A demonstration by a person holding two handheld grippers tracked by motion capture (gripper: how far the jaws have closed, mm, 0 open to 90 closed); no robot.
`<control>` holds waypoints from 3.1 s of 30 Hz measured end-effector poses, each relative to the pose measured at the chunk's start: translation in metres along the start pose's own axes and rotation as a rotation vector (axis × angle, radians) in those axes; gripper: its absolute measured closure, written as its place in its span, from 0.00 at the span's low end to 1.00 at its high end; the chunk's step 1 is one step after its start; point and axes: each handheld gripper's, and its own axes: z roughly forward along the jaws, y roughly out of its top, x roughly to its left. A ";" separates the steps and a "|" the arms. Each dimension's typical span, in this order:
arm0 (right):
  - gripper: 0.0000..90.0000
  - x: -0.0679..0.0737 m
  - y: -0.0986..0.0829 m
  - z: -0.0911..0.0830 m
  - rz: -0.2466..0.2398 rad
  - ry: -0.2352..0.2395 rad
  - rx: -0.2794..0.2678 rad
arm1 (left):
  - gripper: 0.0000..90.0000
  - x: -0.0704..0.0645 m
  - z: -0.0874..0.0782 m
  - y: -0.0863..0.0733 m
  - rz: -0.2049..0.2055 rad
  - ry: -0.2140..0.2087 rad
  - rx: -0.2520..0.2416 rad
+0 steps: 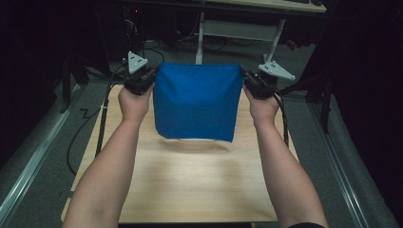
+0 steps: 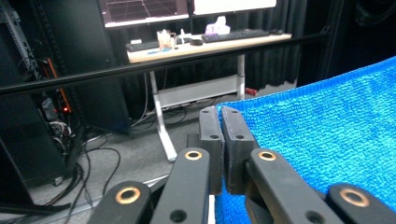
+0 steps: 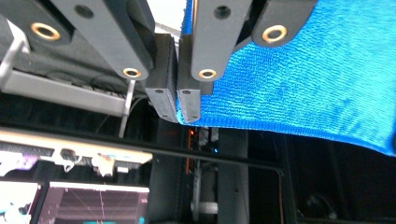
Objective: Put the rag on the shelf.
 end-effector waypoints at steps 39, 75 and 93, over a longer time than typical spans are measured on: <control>0.99 0.008 -0.163 0.033 0.067 0.057 0.384 | 0.98 -0.035 0.041 -0.154 -0.126 -0.238 0.374; 0.69 0.000 -0.161 0.019 0.057 0.014 0.372 | 0.72 -0.022 0.024 -0.163 -0.207 -0.193 0.364; 0.61 -0.020 -0.132 0.003 0.040 -0.033 0.321 | 0.68 0.004 -0.004 -0.137 -0.199 -0.116 0.295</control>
